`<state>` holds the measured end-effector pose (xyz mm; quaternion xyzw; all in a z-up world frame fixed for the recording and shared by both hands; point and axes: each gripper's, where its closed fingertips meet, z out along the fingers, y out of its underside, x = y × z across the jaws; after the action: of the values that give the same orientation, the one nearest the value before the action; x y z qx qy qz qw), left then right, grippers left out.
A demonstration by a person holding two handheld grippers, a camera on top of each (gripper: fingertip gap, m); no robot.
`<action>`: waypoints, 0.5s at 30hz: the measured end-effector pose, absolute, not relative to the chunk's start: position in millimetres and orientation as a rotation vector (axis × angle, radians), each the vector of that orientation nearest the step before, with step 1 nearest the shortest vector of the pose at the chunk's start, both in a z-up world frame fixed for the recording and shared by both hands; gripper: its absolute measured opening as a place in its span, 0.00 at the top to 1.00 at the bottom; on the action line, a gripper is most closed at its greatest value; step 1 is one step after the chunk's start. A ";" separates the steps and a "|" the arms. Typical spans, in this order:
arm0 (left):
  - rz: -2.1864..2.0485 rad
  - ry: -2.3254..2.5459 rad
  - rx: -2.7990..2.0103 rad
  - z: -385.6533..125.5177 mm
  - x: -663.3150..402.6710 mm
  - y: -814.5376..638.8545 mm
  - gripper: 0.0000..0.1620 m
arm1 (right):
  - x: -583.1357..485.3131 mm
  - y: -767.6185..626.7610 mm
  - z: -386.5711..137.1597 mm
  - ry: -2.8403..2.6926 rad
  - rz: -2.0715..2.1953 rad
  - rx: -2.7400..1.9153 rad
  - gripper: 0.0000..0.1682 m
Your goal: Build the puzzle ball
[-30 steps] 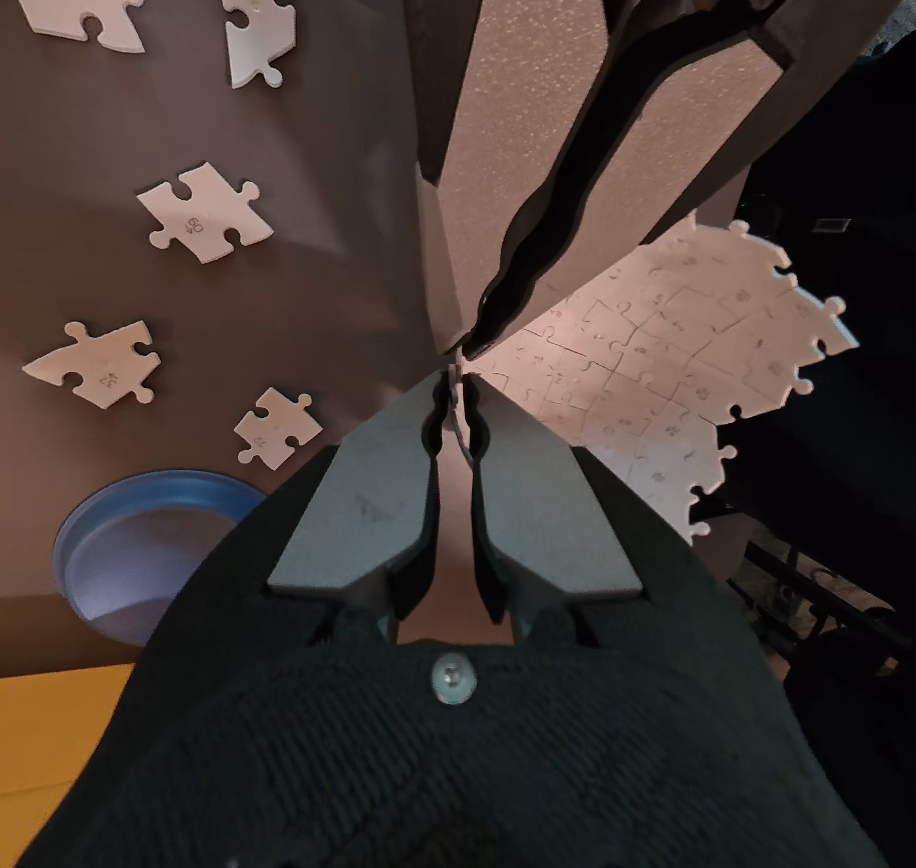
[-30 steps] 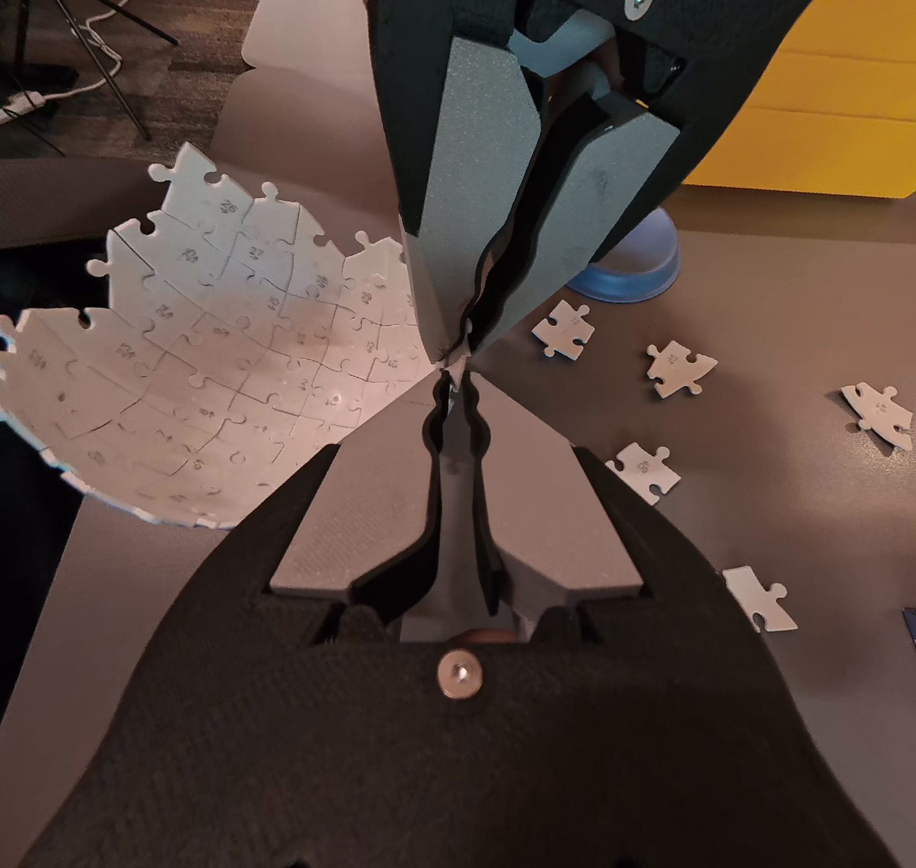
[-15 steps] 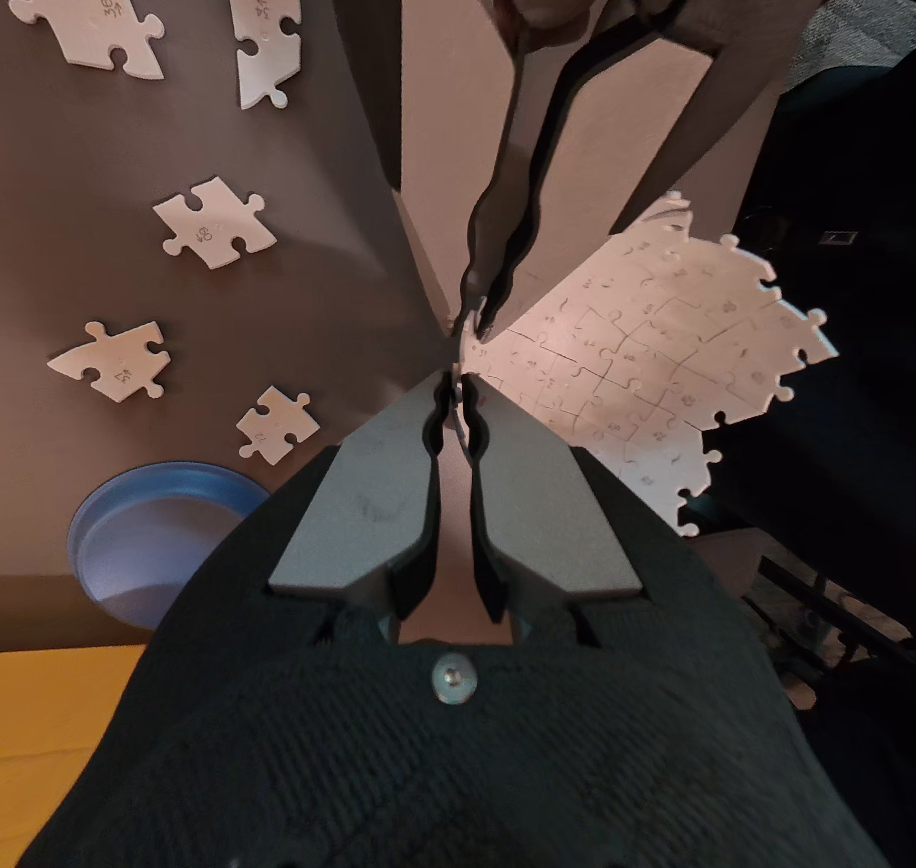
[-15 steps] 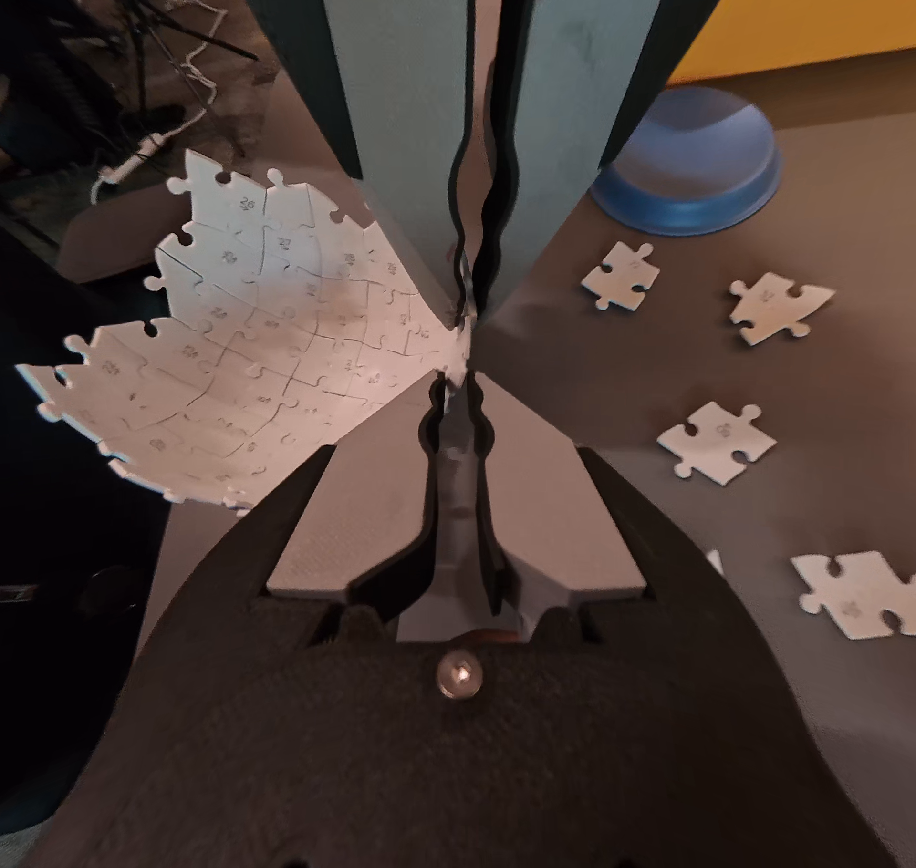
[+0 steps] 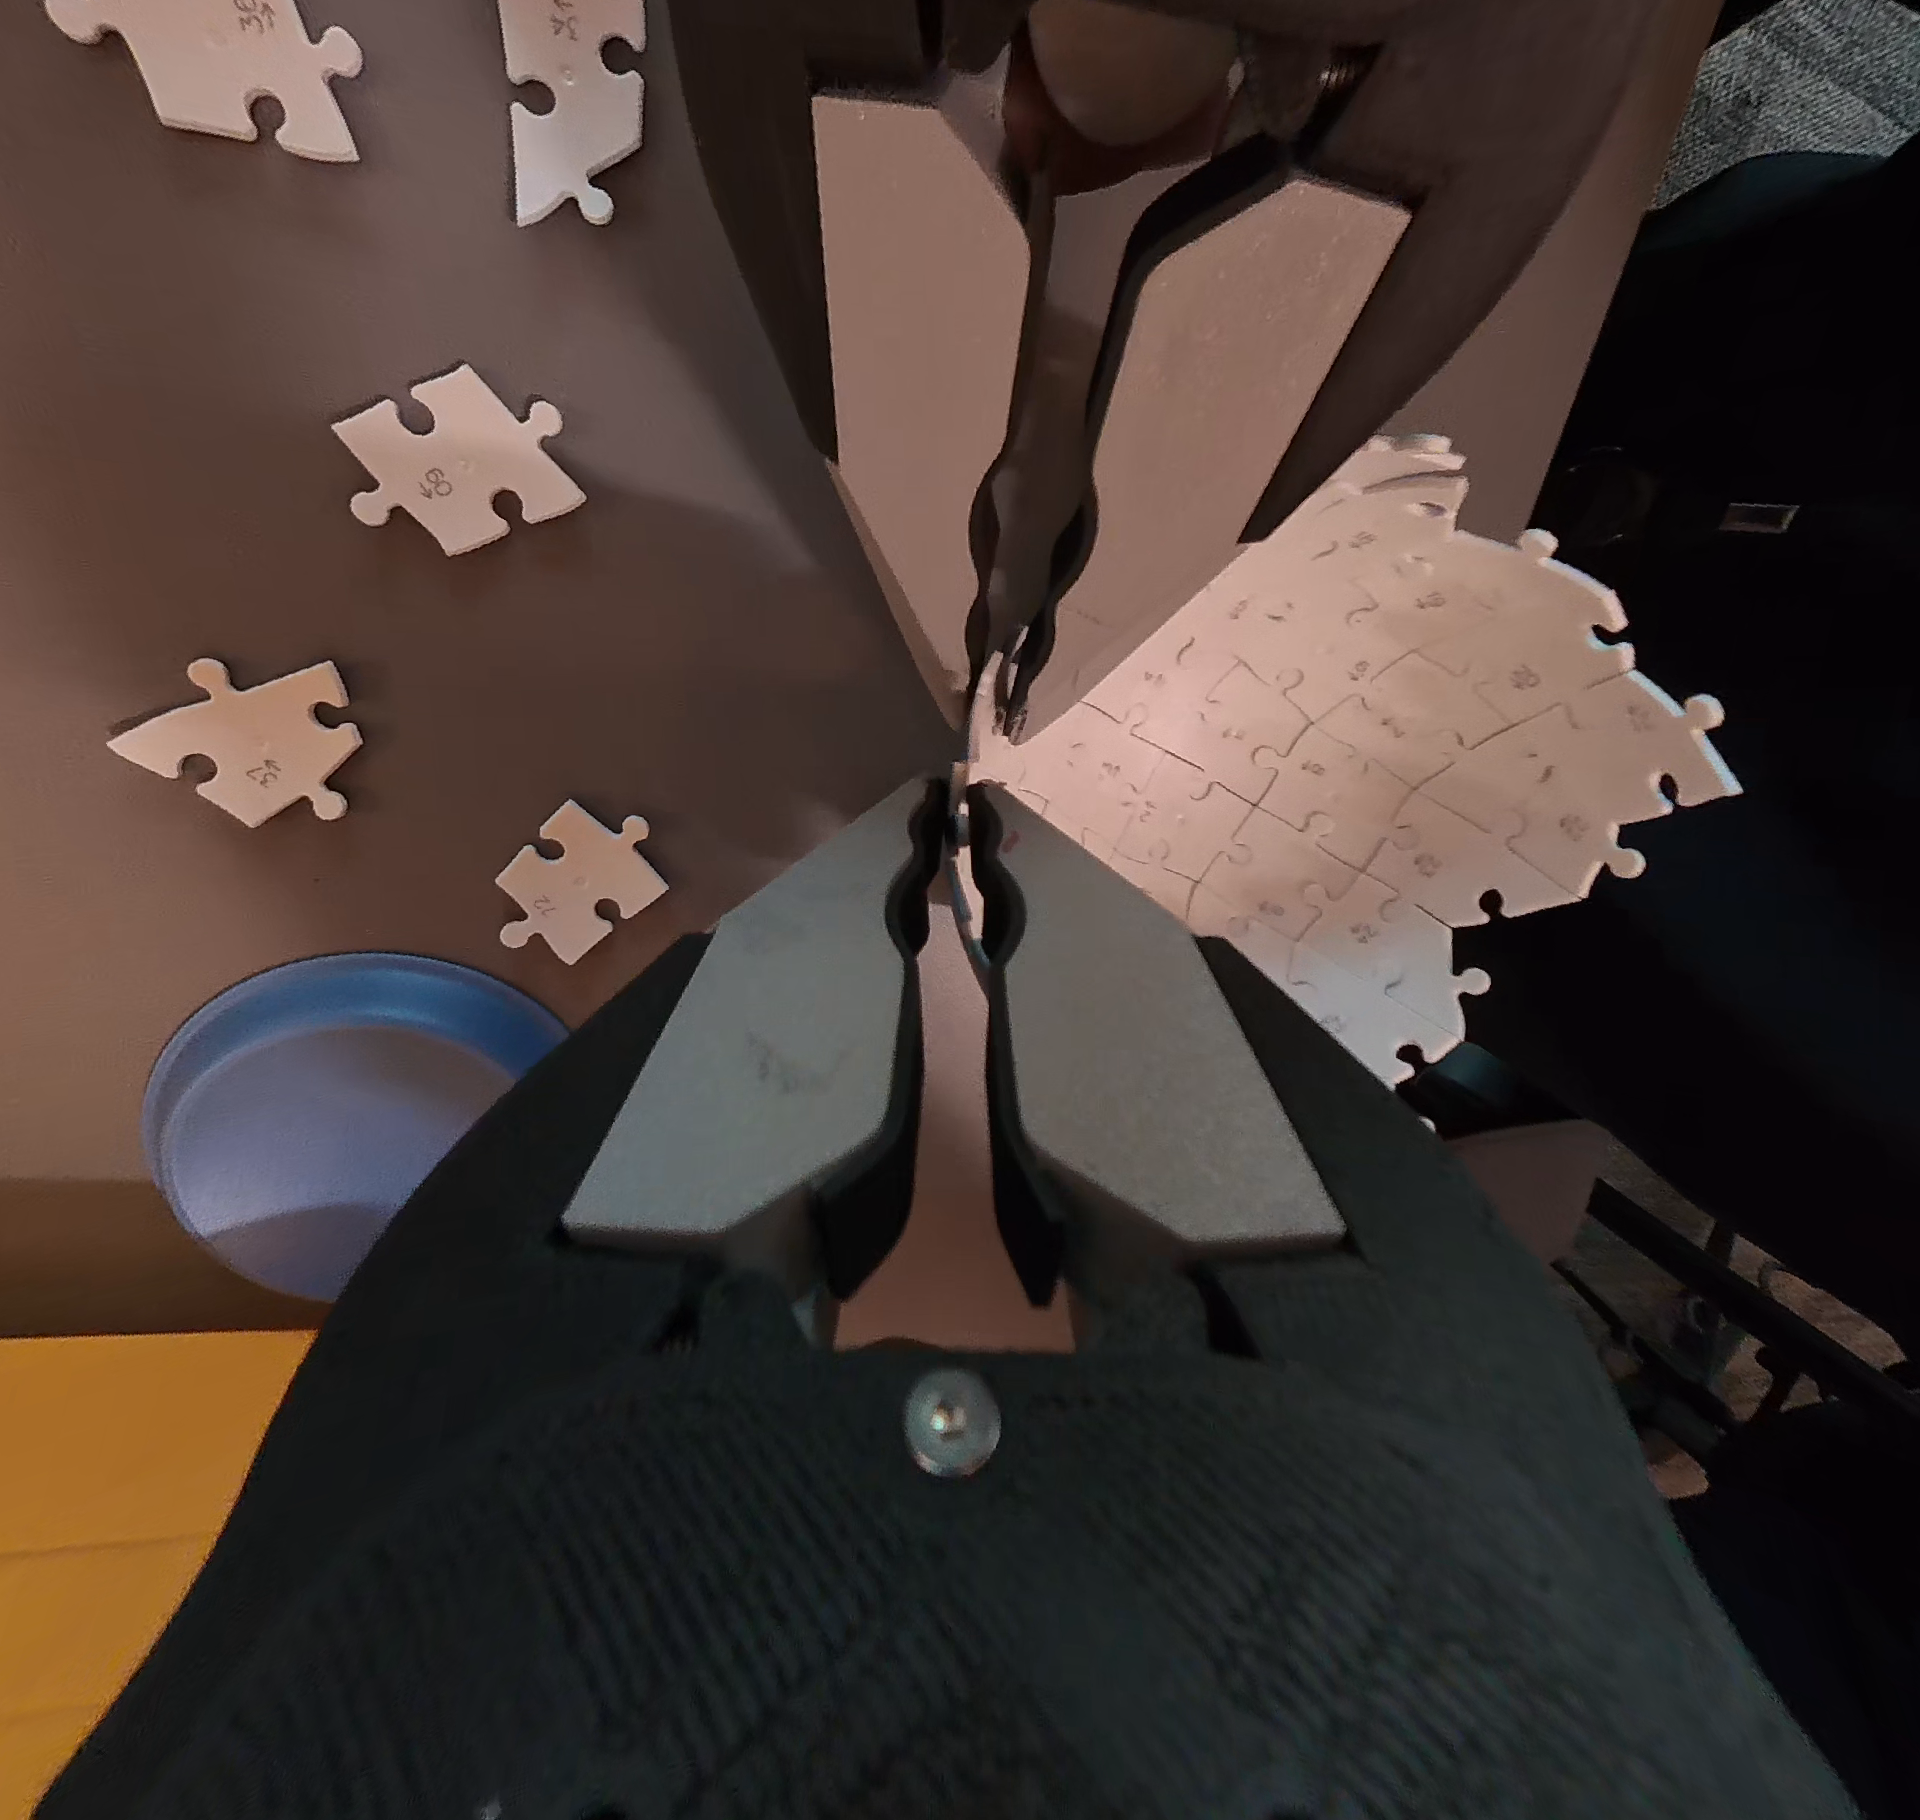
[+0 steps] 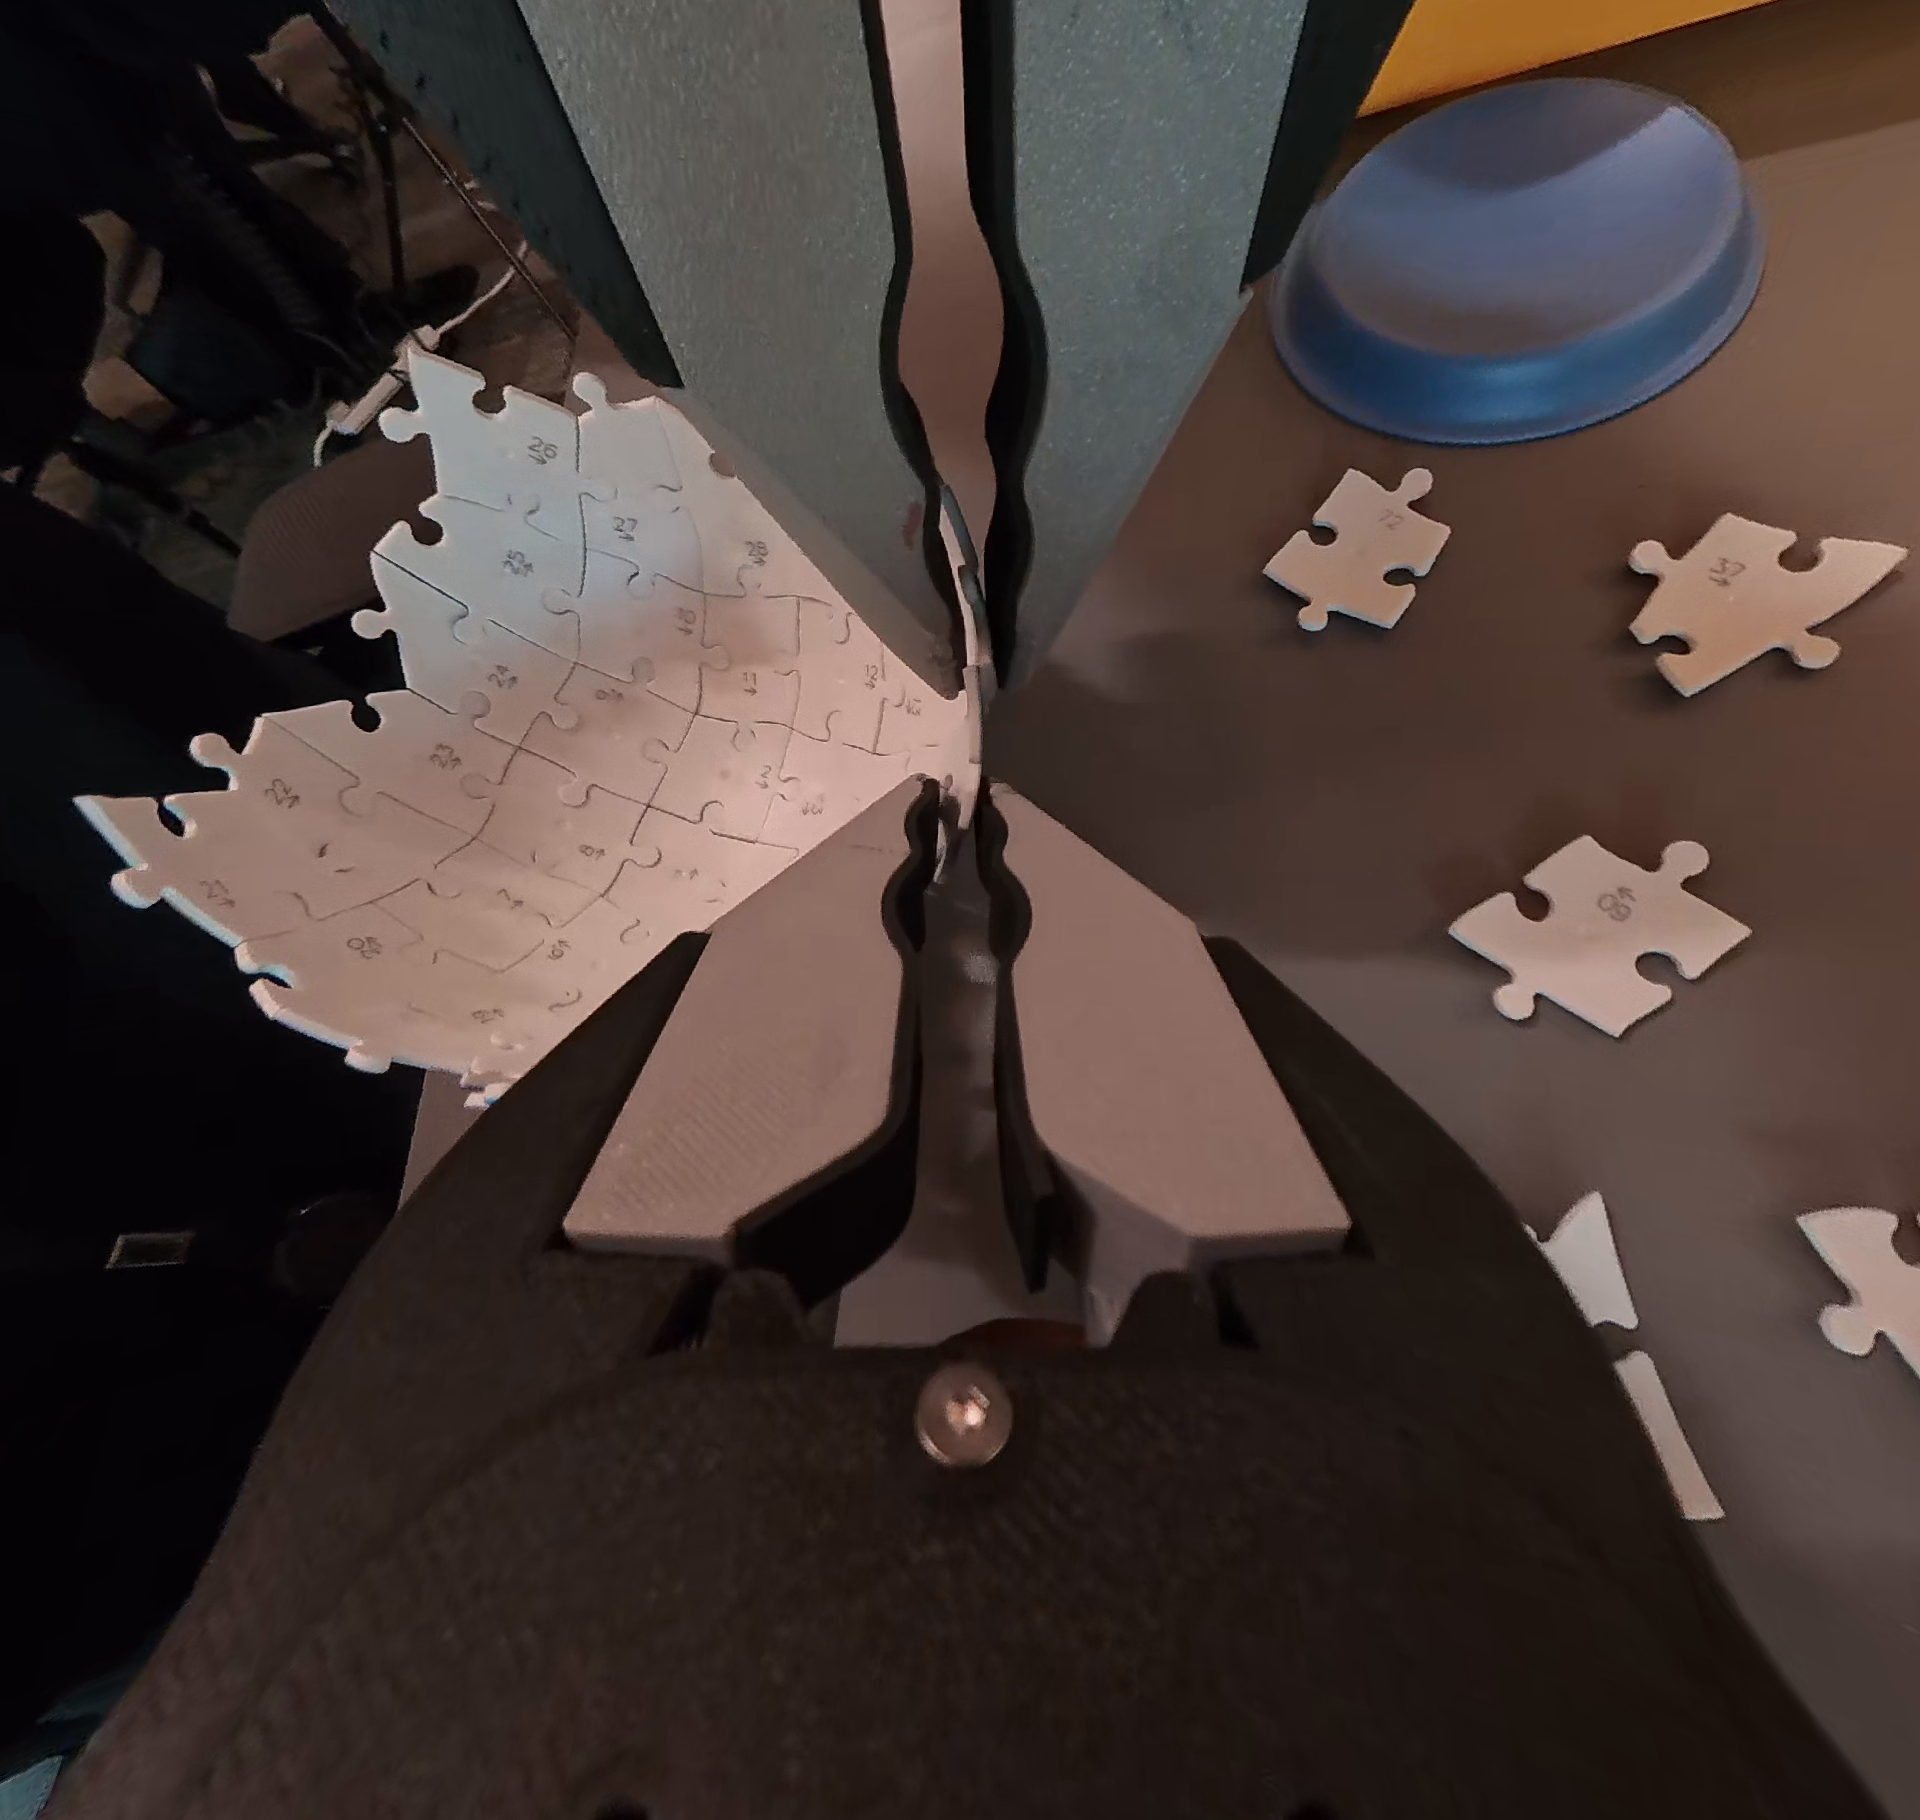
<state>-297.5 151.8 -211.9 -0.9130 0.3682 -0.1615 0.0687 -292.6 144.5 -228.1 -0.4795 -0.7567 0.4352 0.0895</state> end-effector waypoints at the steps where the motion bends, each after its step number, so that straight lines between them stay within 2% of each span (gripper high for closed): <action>1: -0.483 1.111 -2.749 -211.9 -297.7 151.8 0.99 | -292.9 144.5 -228.2 -2.251 1.294 -1.431 0.98; 15: -0.474 1.091 -2.751 -209.6 -296.7 151.4 0.99 | -291.8 145.0 -227.0 -2.232 1.245 -1.508 1.00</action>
<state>-296.7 151.4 -209.6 -0.9155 0.3631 -0.1577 0.0720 -291.8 145.0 -227.0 -0.5061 -0.7495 0.4178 0.0870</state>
